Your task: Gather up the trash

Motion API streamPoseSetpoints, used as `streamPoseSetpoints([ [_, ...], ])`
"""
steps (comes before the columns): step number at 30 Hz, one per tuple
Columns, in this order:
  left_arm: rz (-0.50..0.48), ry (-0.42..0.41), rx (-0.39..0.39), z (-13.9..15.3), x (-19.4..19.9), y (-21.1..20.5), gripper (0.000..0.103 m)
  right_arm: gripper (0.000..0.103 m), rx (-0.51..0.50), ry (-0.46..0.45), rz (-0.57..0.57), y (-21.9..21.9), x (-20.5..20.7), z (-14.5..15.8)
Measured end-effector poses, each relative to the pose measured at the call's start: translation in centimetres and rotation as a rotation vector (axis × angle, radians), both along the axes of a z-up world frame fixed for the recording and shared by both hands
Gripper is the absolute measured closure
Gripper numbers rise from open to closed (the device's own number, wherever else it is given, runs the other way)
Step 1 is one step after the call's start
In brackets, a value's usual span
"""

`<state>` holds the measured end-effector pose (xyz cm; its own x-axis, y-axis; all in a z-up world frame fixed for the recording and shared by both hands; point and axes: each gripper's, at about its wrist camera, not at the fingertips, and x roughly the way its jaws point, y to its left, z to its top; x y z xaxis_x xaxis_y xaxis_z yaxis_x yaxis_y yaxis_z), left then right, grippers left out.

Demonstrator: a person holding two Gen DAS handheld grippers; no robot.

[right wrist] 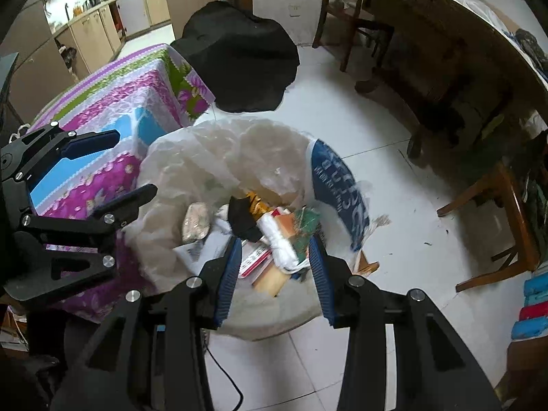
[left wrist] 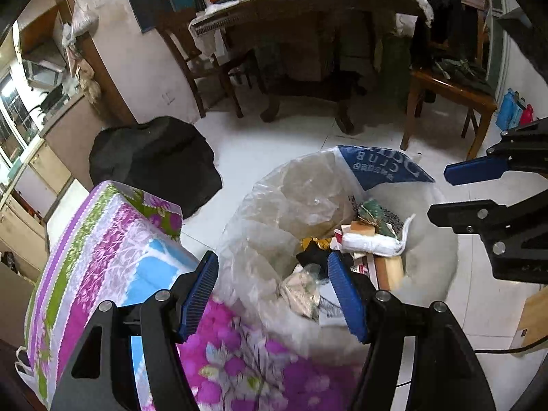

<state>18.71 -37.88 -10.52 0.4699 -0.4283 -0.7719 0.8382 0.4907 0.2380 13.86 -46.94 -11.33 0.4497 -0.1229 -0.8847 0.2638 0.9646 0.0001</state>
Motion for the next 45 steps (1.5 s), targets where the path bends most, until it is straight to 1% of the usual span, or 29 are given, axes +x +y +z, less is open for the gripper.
streamPoseSetpoints([
  [1, -0.007, -0.005, -0.010, 0.2, -0.7, 0.8, 0.036, 0.064, -0.017, -0.022, -0.014, 0.5, -0.9, 0.3],
  [2, -0.015, -0.008, -0.022, 0.5, -1.5, 1.6, 0.036, 0.064, -0.060, -0.052, -0.033, 1.2, -2.0, 0.7],
  [3, -0.020, -0.013, -0.036, 0.7, -2.3, 2.6, 0.036, 0.058, -0.105, -0.080, -0.050, 2.1, -3.0, 1.3],
  [4, -0.021, -0.018, -0.046, 0.9, -2.8, 3.2, 0.036, 0.050, -0.145, -0.112, -0.068, 2.9, -4.1, 1.8],
  [5, -0.022, -0.027, -0.071, 1.3, -3.8, 4.6, 0.034, 0.029, -0.173, -0.139, -0.085, 3.5, -5.1, 2.3],
  [6, -0.023, -0.033, -0.096, 1.6, -4.7, 5.8, 0.032, 0.015, -0.211, -0.198, -0.112, 4.7, -6.9, 3.2],
  [8, -0.020, -0.049, -0.137, 2.2, -6.4, 8.2, 0.025, 0.009, -0.233, -0.282, -0.133, 6.2, -9.6, 4.4],
  [9, -0.018, -0.058, -0.155, 2.4, -7.2, 9.3, 0.024, 0.006, -0.238, -0.329, -0.151, 7.2, -11.5, 5.0],
  [11, -0.022, -0.071, -0.189, 3.0, -8.9, 11.4, 0.017, 0.006, -0.249, -0.385, -0.188, 8.1, -13.7, 5.6],
  [12, -0.023, -0.081, -0.207, 3.3, -9.8, 12.5, 0.016, 0.006, -0.259, -0.420, -0.217, 9.0, -15.2, 5.9],
  [14, -0.020, -0.105, -0.242, 4.1, -11.3, 14.4, 0.007, 0.006, -0.264, -0.458, -0.255, 9.9, -17.0, 6.3],
  [15, -0.010, -0.127, -0.271, 4.6, -12.2, 15.7, 0.005, 0.006, -0.261, -0.479, -0.276, 10.5, -18.1, 6.4],
  [18, 0.011, -0.163, -0.344, 6.0, -14.4, 18.5, 0.005, 0.006, -0.255, -0.541, -0.327, 11.9, -20.9, 6.6],
  [21, 0.041, -0.212, -0.415, 7.0, -16.6, 20.9, 0.005, 0.005, -0.290, -0.606, -0.374, 13.2, -23.1, 6.8],
  [23, 0.065, -0.226, -0.444, 7.3, -17.9, 22.4, 0.005, 0.005, -0.297, -0.607, -0.378, 13.9, -23.9, 6.7],
  [25, 0.062, -0.214, -0.468, 7.6, -18.7, 23.4, 0.005, 0.005, -0.304, -0.605, -0.386, 14.5, -24.4, 6.4],
  [27, 0.065, -0.236, -0.493, 7.7, -20.0, 24.4, 0.005, 0.005, -0.309, -0.616, -0.394, 15.4, -25.3, 6.0],
  [31, 0.045, -0.307, -0.493, 7.5, -22.3, 25.5, 0.005, 0.005, -0.343, -0.629, -0.419, 16.7, -26.6, 5.5],
  [33, 0.033, -0.320, -0.492, 7.2, -23.5, 25.9, 0.005, 0.005, -0.353, -0.628, -0.410, 17.3, -27.0, 5.1],
  [36, 0.033, -0.316, -0.481, 6.8, -24.3, 25.8, 0.005, 0.006, -0.370, -0.600, -0.408, 17.9, -27.1, 4.7],
  [42, 0.048, -0.310, -0.462, 6.4, -25.1, 25.9, 0.005, 0.006, -0.418, -0.594, -0.402, 18.5, -27.4, 4.4],
  [45, 0.050, -0.295, -0.447, 6.3, -25.0, 25.7, 0.005, 0.006, -0.403, -0.597, -0.409, 18.0, -27.5, 4.3],
])
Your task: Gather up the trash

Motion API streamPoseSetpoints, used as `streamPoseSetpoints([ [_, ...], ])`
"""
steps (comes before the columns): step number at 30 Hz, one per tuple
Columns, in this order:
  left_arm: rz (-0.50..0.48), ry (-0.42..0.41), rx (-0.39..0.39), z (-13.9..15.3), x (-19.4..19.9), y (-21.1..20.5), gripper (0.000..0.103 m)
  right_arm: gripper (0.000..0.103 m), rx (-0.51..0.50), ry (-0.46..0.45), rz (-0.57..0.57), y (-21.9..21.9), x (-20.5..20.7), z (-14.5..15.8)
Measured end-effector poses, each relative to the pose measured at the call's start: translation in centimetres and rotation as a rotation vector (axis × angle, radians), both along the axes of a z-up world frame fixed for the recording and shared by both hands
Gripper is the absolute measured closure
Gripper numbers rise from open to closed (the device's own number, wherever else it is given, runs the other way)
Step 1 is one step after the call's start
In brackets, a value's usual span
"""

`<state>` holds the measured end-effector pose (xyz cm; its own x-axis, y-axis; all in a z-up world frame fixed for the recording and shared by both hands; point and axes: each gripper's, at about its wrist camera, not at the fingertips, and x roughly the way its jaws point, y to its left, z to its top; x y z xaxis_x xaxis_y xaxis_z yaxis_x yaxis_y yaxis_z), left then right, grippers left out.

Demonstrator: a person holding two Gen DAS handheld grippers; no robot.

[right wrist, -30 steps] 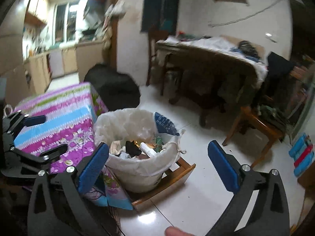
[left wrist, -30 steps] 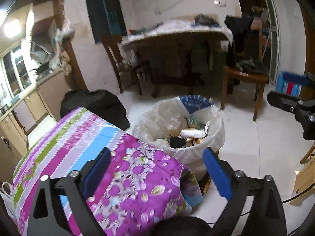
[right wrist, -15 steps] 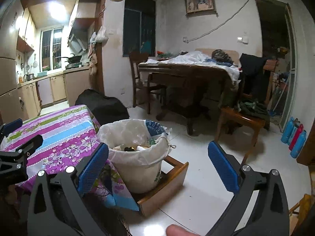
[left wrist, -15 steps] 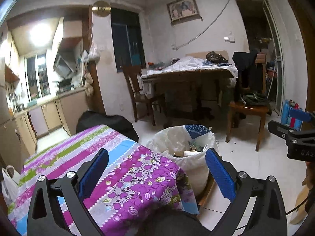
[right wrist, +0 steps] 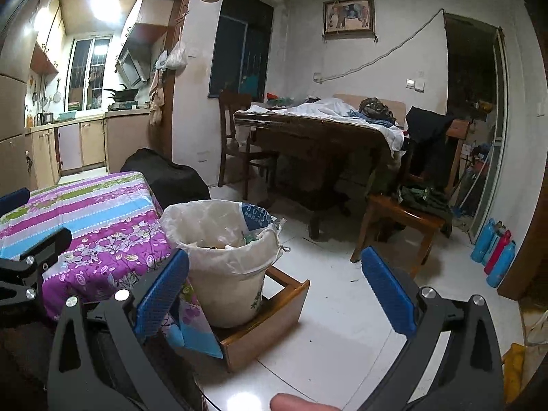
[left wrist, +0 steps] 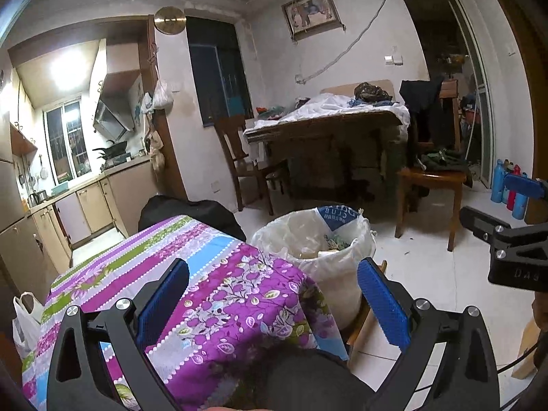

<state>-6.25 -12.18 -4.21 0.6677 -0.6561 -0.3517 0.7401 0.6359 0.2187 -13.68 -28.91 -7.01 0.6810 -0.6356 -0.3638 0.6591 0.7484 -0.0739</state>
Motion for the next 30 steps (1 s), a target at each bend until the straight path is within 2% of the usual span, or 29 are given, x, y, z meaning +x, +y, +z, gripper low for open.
streamPoseSetpoints([
  [9, -0.015, 0.024, 0.050, -0.8, 0.2, -1.0, 0.005, 0.006, 0.033, 0.007, 0.001, -0.5, 0.1, -0.6],
  [24, 0.020, -0.019, 0.075, -1.5, 0.1, -1.3, 0.005, 0.005, 0.043, 0.017, 0.001, -0.3, 0.4, -0.9],
  [30, 0.040, 0.009, 0.079, -1.7, 0.8, -1.3, 0.005, 0.005, 0.043, 0.033, 0.004, -0.4, 0.9, -1.0],
])
